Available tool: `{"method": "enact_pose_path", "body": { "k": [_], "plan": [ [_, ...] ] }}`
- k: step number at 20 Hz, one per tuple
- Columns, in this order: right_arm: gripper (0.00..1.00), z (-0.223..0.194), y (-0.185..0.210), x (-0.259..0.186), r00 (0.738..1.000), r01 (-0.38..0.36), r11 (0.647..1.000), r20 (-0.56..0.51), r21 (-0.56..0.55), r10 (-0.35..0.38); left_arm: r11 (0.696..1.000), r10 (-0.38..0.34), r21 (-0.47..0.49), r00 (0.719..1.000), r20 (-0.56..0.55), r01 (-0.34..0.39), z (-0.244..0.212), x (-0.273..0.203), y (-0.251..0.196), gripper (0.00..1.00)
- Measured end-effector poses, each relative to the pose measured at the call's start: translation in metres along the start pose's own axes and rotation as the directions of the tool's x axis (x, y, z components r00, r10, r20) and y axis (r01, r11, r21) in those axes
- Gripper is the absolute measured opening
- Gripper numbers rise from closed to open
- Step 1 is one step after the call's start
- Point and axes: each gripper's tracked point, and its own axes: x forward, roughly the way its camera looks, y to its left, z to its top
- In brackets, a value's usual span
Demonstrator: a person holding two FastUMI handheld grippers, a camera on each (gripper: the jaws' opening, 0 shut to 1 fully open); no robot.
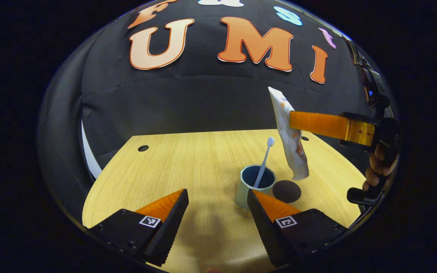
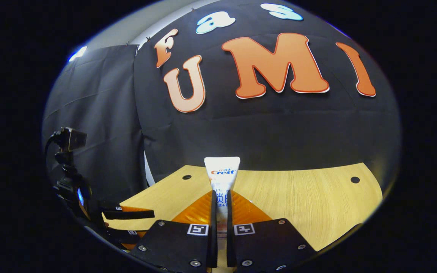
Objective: Put the toothbrush and toothpaste on the desktop into the cup, then pick up the cup and place it on the coaster on the desktop.
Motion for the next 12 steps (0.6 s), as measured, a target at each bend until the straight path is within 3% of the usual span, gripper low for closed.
{"method": "enact_pose_path", "body": {
  "k": [7,12],
  "plan": [
    [0.10,0.001,0.009,0.034,0.995,-0.064,0.997,0.076,-0.043,0.068,0.999,0.039,0.012,0.998,-0.046,-0.039,-0.012,-0.002,0.012,0.95],
    [0.10,-0.020,0.014,0.059,0.992,-0.103,0.995,0.069,-0.020,0.104,0.998,0.062,0.031,0.997,-0.053,-0.060,-0.010,0.001,0.015,0.94]
  ]
}}
